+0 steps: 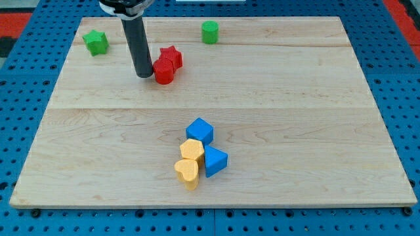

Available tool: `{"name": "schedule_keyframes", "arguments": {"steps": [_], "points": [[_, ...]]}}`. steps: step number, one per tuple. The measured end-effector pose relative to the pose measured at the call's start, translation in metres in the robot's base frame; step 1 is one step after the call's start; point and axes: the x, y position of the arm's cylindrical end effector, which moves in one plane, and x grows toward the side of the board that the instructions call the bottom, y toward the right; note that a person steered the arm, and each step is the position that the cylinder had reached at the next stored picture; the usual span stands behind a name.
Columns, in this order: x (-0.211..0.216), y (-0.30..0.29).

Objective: Place the green circle right to the red star

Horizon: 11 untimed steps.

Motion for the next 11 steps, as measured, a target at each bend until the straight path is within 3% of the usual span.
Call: {"name": "schedule_keyframes", "arguments": {"steps": [1,2,4,5,6,7,11], "points": [[0.000,-0.005],[-0.035,-0.027],[-0.135,0.006],[-0.155,0.049],[-0.155,0.112],[-0.111,0.150],[-0.081,0.130]]}}
